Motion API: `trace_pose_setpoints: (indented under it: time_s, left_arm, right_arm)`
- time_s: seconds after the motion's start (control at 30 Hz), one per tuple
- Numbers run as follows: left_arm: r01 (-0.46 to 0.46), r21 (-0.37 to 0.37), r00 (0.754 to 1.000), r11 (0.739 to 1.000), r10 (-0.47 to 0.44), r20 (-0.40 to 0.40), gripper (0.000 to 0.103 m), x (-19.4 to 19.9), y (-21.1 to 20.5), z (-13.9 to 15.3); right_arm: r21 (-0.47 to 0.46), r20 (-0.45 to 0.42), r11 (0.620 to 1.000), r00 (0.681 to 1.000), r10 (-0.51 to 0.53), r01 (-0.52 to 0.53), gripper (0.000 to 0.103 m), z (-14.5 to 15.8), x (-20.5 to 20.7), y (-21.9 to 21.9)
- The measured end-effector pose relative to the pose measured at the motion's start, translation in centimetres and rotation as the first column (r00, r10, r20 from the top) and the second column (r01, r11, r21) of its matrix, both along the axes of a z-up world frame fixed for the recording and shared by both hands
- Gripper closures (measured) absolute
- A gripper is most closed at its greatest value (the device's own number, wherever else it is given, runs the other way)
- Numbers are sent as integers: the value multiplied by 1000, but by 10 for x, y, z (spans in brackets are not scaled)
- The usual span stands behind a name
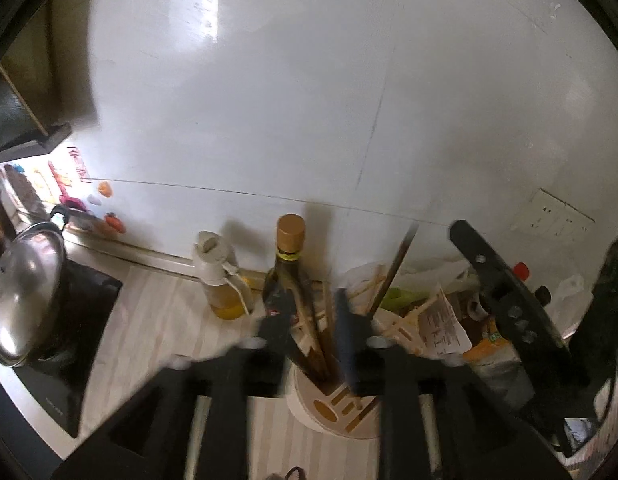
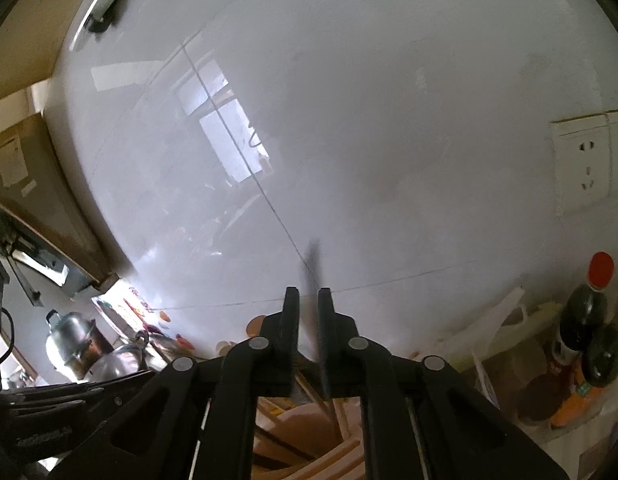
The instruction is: Organize utensils
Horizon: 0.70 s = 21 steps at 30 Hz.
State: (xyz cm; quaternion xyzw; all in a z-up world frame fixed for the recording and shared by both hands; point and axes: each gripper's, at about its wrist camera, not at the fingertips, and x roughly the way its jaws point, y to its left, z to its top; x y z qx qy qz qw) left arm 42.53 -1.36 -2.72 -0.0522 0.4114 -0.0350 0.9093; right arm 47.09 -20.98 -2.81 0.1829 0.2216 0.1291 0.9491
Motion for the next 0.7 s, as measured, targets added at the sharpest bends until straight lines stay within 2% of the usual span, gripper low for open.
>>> trace_pose_setpoints:
  time_s: [0.03, 0.07, 0.2, 0.27, 0.33, 0.43, 0.53, 0.7]
  left_arm:
    - [-9, 1, 1000, 1000, 9, 12, 40, -3, 2, 3]
    - [-25, 6, 999, 1000, 25, 31, 28, -7, 4, 6]
    - [-43, 42, 997, 998, 40, 65, 21, -19, 9, 15]
    - [-51, 81, 996, 995, 45, 75, 2, -25, 10, 15]
    - [-53, 117, 994, 992, 41, 98, 0, -35, 12, 12]
    - [-56, 187, 993, 981, 35, 114, 0, -48, 12, 5]
    - [-49, 228, 994, 972, 25, 107, 0, -59, 13, -7]
    - [-23, 235, 996, 972, 2, 88, 0, -76, 18, -24]
  right_arm:
    - [8, 1, 1000, 1000, -3, 3, 82, 3, -3, -3]
    - [8, -1, 1000, 1000, -11, 11, 78, 5, -7, -5]
    - [-10, -2, 999, 999, -38, 37, 63, 15, -26, -13]
    - [-39, -19, 997, 998, -63, 62, 51, 17, -37, -16]
    - [-79, -42, 993, 995, -93, 90, 31, 18, -50, -18]
    - [-164, -76, 978, 987, -139, 125, 10, 14, -70, -21]
    - [-278, -116, 948, 975, -190, 152, 1, 6, -91, -17]
    - [-407, -147, 895, 955, -259, 181, 0, -7, -120, -6]
